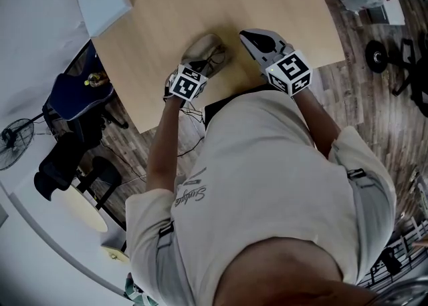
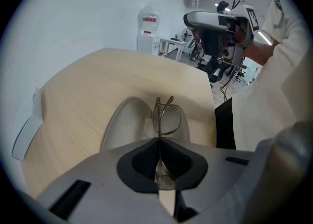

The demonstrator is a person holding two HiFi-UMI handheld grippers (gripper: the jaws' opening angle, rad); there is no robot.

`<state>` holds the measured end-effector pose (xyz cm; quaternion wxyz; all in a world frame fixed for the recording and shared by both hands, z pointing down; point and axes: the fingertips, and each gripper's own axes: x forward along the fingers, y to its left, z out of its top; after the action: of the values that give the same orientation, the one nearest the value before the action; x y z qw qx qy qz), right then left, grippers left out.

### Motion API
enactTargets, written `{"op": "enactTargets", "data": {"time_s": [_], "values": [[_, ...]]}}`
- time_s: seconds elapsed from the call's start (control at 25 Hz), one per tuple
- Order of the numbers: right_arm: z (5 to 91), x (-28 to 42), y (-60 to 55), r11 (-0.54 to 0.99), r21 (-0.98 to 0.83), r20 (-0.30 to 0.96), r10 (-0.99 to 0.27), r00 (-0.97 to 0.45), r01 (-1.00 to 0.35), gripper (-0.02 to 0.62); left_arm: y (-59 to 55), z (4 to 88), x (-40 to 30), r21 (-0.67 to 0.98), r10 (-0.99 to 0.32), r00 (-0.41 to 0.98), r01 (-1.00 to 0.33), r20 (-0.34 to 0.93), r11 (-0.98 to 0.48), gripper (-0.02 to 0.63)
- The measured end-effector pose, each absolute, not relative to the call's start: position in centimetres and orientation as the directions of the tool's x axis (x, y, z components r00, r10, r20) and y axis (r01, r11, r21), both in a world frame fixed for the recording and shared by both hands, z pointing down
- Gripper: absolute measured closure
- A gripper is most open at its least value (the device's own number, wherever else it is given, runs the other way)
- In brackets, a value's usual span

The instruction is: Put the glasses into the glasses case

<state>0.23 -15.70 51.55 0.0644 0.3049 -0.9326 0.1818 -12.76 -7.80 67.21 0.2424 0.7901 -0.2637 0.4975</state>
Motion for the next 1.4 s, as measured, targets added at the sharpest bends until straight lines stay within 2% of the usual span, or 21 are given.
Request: {"op": "enactTargets", "data": {"time_s": [0.52,0.96,1.4], "values": [[52.5,0.2,-15.4,0.750,-0.330,0.240,-0.522,-0.819,-0.574,0.599,-7.4,68.7,-12.6,0.196,-0.055,0.351,-0.638,0.935,-0.744,0.584],[53.5,0.9,-15.4,0.731,-0.348,0.254,-0.530,-0.809,-0.587,0.598,-7.6,69.1,-12.1,0.119,-0.046,0.265,-0.573,0.963,-0.811,0.584],[54.5,0.9,-15.2,0.719,-0.373,0.274,-0.518,-0.810,-0.586,0.598,-7.8,69.5,-11.7,0.104,-0.044,0.248,-0.554,0.968,-0.826,0.583]]}}
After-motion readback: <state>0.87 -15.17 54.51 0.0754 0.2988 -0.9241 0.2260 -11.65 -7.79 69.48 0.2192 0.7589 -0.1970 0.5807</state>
